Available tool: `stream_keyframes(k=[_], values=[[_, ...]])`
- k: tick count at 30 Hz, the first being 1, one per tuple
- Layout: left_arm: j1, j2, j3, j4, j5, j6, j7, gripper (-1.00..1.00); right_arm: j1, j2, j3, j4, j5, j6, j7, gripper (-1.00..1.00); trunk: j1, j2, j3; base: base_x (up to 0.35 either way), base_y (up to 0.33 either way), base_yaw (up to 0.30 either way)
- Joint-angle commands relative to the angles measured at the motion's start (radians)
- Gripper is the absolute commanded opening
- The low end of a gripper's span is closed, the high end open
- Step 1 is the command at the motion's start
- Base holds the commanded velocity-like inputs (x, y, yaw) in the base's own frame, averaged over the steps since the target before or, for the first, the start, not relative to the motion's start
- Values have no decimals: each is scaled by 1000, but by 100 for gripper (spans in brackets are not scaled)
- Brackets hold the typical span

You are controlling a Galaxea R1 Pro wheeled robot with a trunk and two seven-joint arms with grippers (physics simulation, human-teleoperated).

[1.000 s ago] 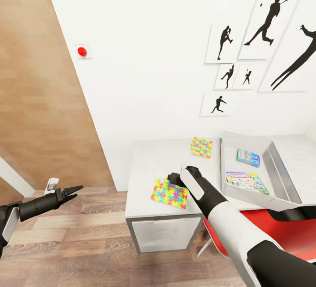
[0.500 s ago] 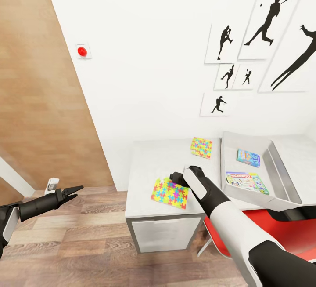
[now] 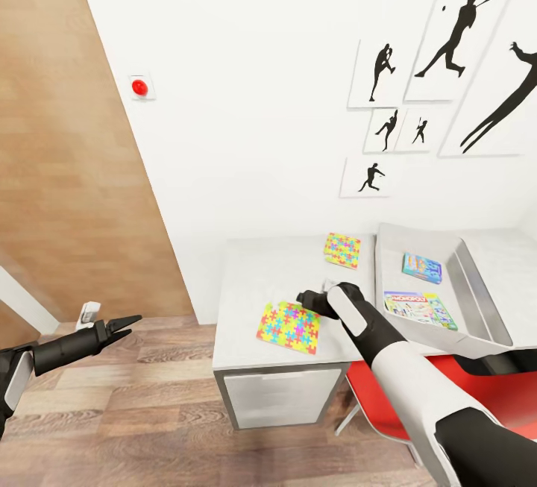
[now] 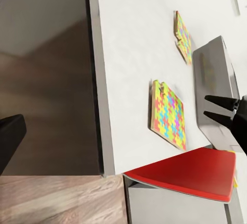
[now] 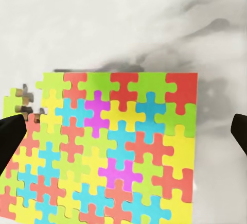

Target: Put all the toys in the child's room - the three board games (two on the bed and one on the table), the two jigsaw puzzles on the table, and the tennis ball on the table - inside the toy box on the table in the child's room.

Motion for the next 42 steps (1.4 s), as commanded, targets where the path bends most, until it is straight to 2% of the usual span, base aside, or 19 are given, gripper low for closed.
stream_keyframes(k=[1, 5, 10, 16, 29, 42], values=[[-1, 0, 1, 0, 2, 7, -1, 100, -1, -1, 3, -1, -11, 0, -9, 100, 1, -2, -2, 0, 0, 0], [-1, -1, 1, 0, 2, 7, 2, 100, -1, -3, 0, 3, -11, 3, 8, 100, 1, -2, -2, 0, 0, 0], [-1, -1, 1, 0, 2, 8, 5, 100, -1, -4, -6, 7, -12, 8, 70, 100, 1, -2, -2, 0, 0, 0], [-1, 0, 1, 0, 2, 6, 2, 100, -1, -3, -39, 8, -11, 13, 116, 100, 1, -2, -2, 0, 0, 0], [-1, -1, 1, 0, 2, 5, 2, 100, -1, -3, -50, 8, -13, 16, 123, 100, 1, -2, -3, 0, 0, 0], [-1, -1, 1, 0, 2, 6, 4, 100, -1, -3, -51, 8, -11, 25, 118, 100, 1, -2, -21, 0, 0, 0]])
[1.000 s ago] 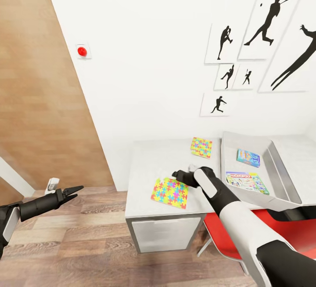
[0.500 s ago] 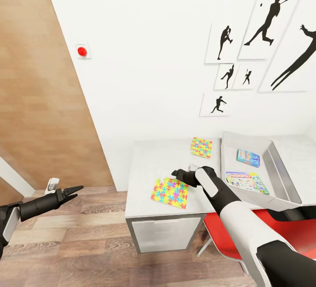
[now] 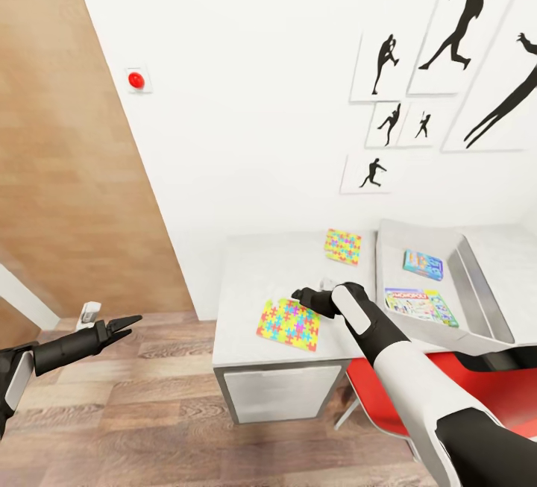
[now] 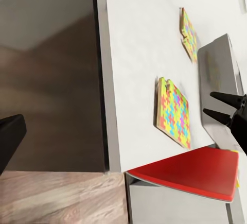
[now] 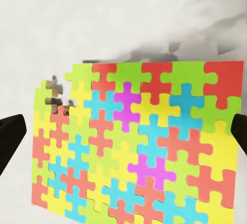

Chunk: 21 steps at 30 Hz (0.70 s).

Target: Put all the toys in the child's room - the three board games (two on the bed and one on the table), the two jigsaw puzzles on the table, and the tennis ball on the table - inside the toy box on the table in the child's room.

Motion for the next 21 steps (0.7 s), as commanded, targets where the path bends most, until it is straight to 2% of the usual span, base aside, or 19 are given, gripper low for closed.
stream_keyframes(k=[1, 21], values=[[-1, 0, 1, 0, 3, 7, -2, 100, -1, 0, 3, -1, -11, 1, -11, 100, 1, -2, -4, 0, 0, 0], [-1, 0, 1, 0, 3, 7, 0, 100, -1, -1, 2, 0, -10, -5, -17, 100, 1, -2, -9, 0, 0, 0]])
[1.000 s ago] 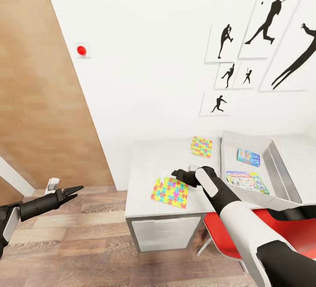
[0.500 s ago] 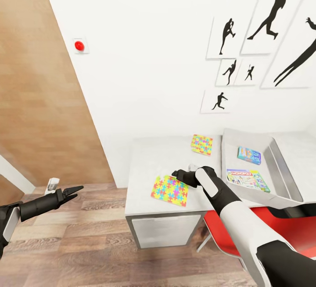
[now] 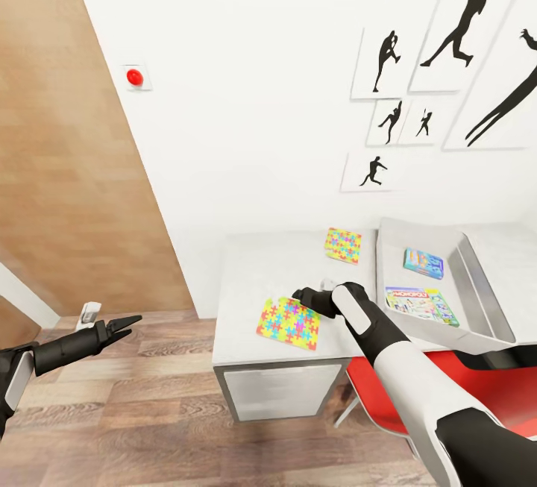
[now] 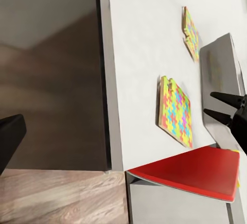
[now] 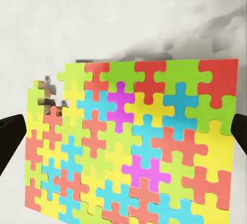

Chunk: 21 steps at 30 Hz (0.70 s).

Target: Put all the toys in the child's room - the three board games (two on the bed and one on the table), the two jigsaw puzzles on the table, and the tennis ball on the table - inside the toy box on the table in the child's room.

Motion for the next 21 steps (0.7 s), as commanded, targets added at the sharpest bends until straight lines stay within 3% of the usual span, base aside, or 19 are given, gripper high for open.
stream_keyframes(k=[1, 21], values=[[-1, 0, 1, 0, 2, 7, -2, 100, -1, 0, 3, -1, -11, 1, -10, 100, 1, -2, -2, 0, 0, 0], [-1, 1, 1, 0, 2, 7, -4, 100, -1, 0, 2, 34, -11, -1, -10, 100, 1, -2, -12, 0, 0, 0]])
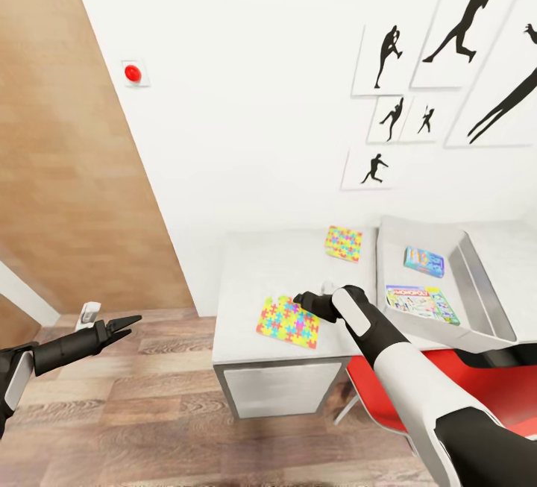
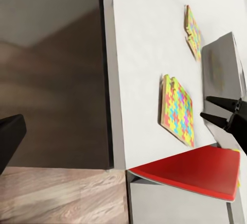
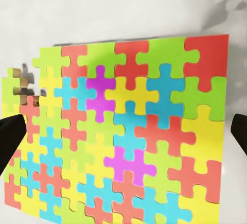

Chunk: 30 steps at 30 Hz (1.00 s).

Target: Put all the toys in the child's room - the three board games (two on the bed and one on the table), the two jigsaw puzzles on the table, and the tennis ball on the table - inside the toy box on the table in the child's room.

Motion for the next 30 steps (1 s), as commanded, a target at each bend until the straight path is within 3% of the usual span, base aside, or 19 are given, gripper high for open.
stream_keyframes(k=[1, 30], values=[[-1, 0, 1, 0, 3, 7, -2, 100, -1, 0, 3, -1, -11, 1, -10, 100, 1, -2, -3, 0, 0, 0], [-1, -1, 1, 0, 3, 4, -7, 100, -1, 1, 3, -1, -11, 1, -3, 100, 1, -2, -29, 0, 0, 0]])
